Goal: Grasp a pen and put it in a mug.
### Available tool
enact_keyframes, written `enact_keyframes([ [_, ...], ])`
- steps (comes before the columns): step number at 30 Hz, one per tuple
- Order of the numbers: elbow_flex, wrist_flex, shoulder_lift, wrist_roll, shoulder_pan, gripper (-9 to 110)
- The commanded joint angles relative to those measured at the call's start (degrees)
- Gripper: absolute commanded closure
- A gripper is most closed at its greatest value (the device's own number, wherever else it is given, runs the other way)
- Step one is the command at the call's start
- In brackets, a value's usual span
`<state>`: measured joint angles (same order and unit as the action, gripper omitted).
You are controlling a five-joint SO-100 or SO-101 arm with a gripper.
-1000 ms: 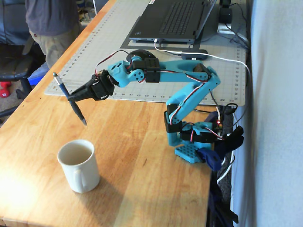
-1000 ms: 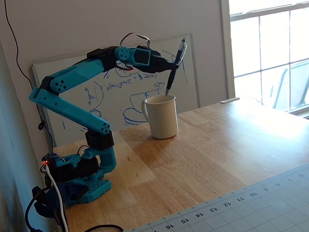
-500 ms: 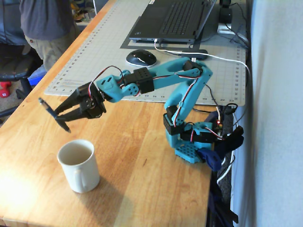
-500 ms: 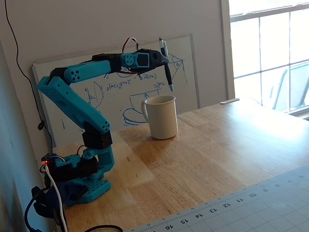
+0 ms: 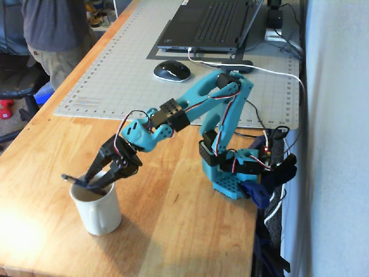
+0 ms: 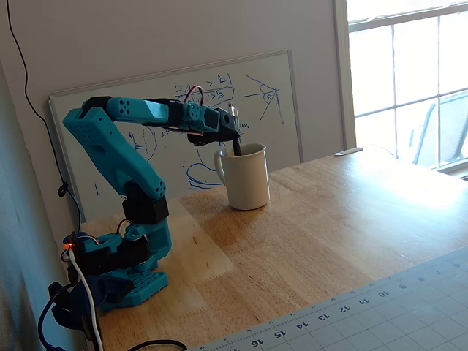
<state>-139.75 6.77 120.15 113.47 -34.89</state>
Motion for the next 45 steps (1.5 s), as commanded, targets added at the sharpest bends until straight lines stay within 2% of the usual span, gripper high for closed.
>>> enact_keyframes([
  [1,1.2,-2.0,1.6,0.8,-1.3,101],
  [9,1.8,-2.1,3.7,0.1,-0.6,87],
  [13,1.5,-2.0,7.3,0.0,-0.5,88],
  [18,1.4,-1.5,11.2,-2.7,2.5,95],
  [23,1.0,-1.2,15.9,-13.9,5.9,100],
  [36,-12.6,-1.8,33.6,-53.2,18.2,101],
  [45,-23.9,-1.8,44.5,-72.6,28.8,101],
])
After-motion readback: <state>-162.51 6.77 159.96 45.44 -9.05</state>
